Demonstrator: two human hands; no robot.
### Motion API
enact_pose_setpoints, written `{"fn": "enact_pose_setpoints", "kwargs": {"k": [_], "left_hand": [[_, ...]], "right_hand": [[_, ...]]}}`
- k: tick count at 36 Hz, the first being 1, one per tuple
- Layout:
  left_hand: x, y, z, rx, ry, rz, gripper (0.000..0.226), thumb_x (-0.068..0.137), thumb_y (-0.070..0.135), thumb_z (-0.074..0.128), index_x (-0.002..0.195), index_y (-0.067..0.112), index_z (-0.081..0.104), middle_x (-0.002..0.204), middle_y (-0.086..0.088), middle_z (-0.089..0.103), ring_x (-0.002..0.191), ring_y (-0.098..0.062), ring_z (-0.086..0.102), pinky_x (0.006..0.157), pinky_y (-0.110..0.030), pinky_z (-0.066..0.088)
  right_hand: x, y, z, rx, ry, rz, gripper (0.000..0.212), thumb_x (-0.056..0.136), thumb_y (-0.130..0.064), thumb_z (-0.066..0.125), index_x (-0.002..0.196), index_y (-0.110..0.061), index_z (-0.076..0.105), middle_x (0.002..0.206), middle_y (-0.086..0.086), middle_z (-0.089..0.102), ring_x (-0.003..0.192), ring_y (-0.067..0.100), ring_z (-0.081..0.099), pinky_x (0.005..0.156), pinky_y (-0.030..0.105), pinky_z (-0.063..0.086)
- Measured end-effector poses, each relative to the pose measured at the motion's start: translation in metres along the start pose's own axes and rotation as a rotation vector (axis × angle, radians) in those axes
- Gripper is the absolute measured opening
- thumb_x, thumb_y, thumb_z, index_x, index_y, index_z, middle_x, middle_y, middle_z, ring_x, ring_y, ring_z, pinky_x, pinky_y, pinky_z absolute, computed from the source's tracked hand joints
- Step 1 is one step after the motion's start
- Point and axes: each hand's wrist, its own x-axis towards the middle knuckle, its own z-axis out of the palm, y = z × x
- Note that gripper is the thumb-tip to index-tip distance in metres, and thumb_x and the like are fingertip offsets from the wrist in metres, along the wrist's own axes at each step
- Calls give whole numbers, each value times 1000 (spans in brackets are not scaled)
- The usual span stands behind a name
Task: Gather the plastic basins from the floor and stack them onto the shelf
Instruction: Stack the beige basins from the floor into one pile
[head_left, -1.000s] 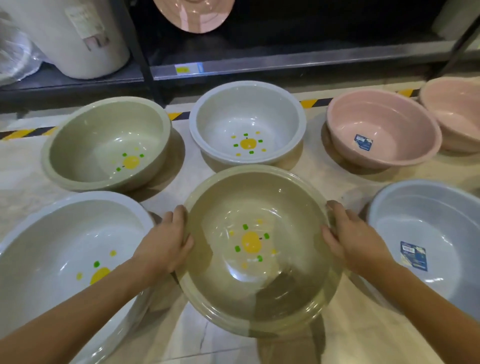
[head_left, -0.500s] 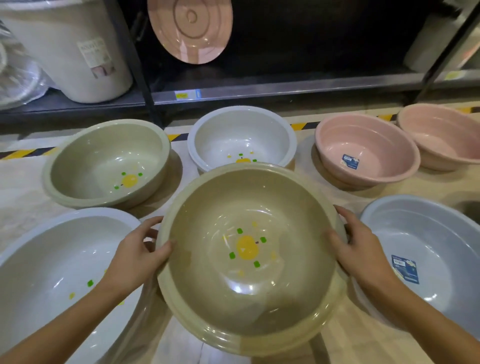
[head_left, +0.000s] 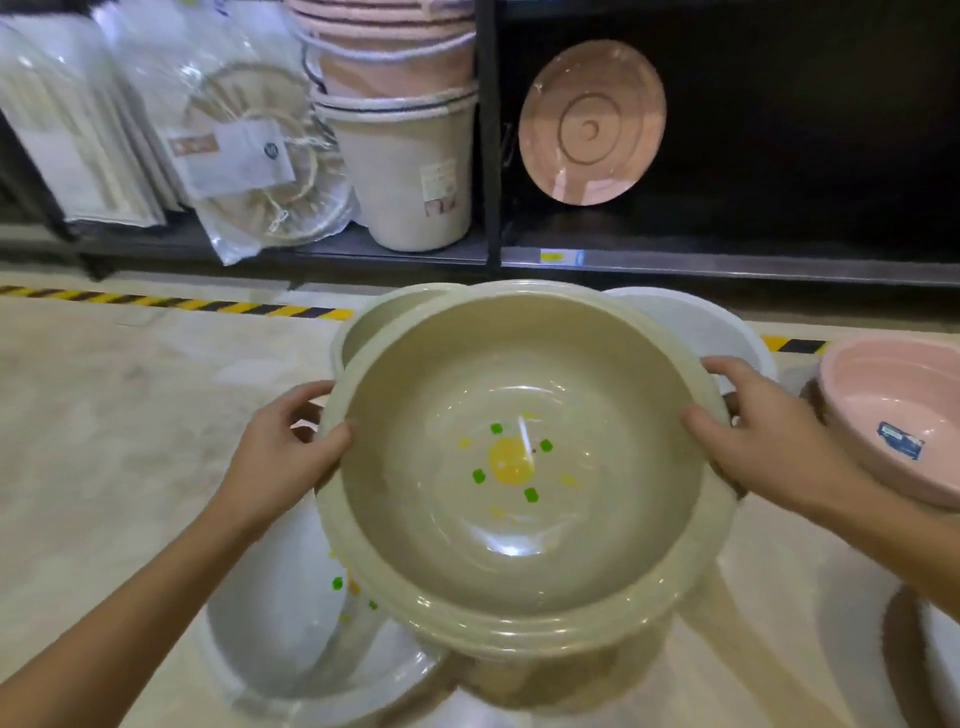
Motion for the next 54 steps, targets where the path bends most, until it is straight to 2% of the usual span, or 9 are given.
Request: {"fn": "enact_pose_setpoints", "kwargs": {"k": [5,12,17,21,26,33,40,48,54], "left_hand": [[-6,-28,-54,-39,109,-35,35,71,34,67,105,42,68,84,-2,68,75,-39,67,67,-50,58],[-20,-88,-107,-16,219,-135,46,70,36,65,116,35,67,102,-4,65,81,-36,69,70,-46,59],[-31,-126,-124,25,240,-192,54,63,46,65,116,37,68,97,0,63,77,-37,66,67,-39,56],[-38,-150,-118,2,249,-224,54,63,43,65,116,35,68,97,0,61,70,-35,61,61,-28,52],[-42,-171,-105,-16,247,-221,47,64,40,65,111,42,66,95,-2,59,54,-9,48,52,-16,45],[-47,-189,-94,32,249,-203,56,59,49,59,114,42,66,95,1,59,57,-7,50,58,-10,45],[-47,-195,-83,56,255,-227,48,56,51,57,103,57,58,100,3,58,80,-21,59,75,-31,49],[-45,-202,-79,101,243,-276,63,58,46,60,120,35,67,101,1,58,79,-24,62,81,-42,53],[-45,-207,-79,118,232,-300,66,58,49,58,122,35,66,102,3,58,80,-22,63,81,-44,54]], "right_hand": [[20,-55,38,57,-85,-46,42,92,-24,57,133,-31,49,77,0,70,49,15,67,37,26,50],[18,-94,117,52,-201,-110,36,91,-27,55,127,-29,52,77,1,70,39,16,62,37,29,50],[10,-88,168,4,-278,-120,37,94,-30,53,130,-29,48,67,4,67,33,8,55,35,22,44],[8,-73,199,-21,-285,-89,42,92,-35,53,133,-30,48,70,5,64,58,21,64,47,28,49],[6,-57,221,-157,-287,-83,46,92,-44,48,136,-32,42,75,6,63,81,30,63,76,40,53],[3,-48,231,-342,-289,-138,44,97,-46,43,137,-30,34,86,3,61,88,32,59,76,41,50],[5,-39,239,-397,-285,-153,40,98,-45,41,133,-27,34,88,4,63,87,32,62,71,39,46],[6,-32,248,-444,-280,-180,39,100,-45,35,133,-25,32,93,5,67,82,32,61,67,39,44],[7,-30,251,-449,-291,-177,39,100,-46,33,133,-25,30,95,5,67,85,32,64,69,39,48]]}}
